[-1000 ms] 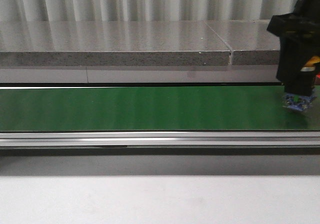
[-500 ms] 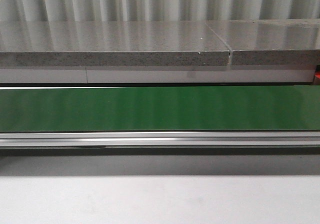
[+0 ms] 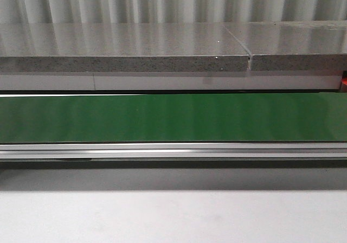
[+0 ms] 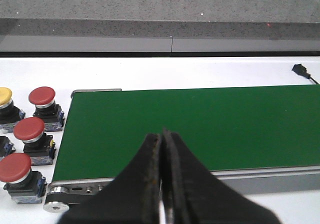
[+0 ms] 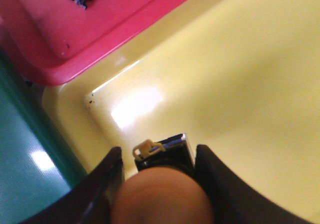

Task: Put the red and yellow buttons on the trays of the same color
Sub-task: 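Carry the yellow button into the yellow tray and release it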

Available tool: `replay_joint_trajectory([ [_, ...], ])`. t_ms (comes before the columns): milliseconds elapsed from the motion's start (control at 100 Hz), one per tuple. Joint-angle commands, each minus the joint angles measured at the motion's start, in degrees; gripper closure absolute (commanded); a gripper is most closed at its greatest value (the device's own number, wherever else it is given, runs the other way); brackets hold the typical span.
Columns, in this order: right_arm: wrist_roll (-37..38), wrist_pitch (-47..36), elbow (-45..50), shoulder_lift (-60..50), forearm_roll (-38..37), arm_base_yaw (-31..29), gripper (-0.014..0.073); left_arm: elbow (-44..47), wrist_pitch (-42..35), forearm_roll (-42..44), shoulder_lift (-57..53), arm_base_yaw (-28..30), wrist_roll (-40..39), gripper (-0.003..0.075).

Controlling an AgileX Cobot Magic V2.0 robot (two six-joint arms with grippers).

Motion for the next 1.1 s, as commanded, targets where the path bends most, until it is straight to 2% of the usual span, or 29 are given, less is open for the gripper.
replay_joint_trajectory([
  [0,0.0,-3.9,-1.2,-0.4,0.5,-0.4,0.0432,-1.3,-4.6,-0.4,0.2,-0.6,0.0,0.074],
  [560,0.0,-5.9,-1.2,8.2,2.5,-0.1,0.0414,-1.3,-4.6,-0.4,0.2,-0.6,0.0,0.074],
  [660,0.0,-5.8,-1.3,8.2,2.6,-0.1,0.0314,-1.3,-4.6,-0.4,0.2,-0.6,0.0,0.074],
  [780,0.0,-5.6,-1.3,8.1,2.6,-0.1,0.0098,-1.3,-4.6,-0.4,0.2,-0.6,0.0,0.074],
  [850,0.0,-5.4,-1.3,7.8,2.6,-0.1,0.0022,-1.3,-4.6,-0.4,0.2,-0.6,0.0,0.074],
  [1090,0.0,-5.7,-1.9,1.1,2.6,-0.1,-0.0001,-1.3,-4.6,-0.4,0.2,-0.6,0.0,0.074],
])
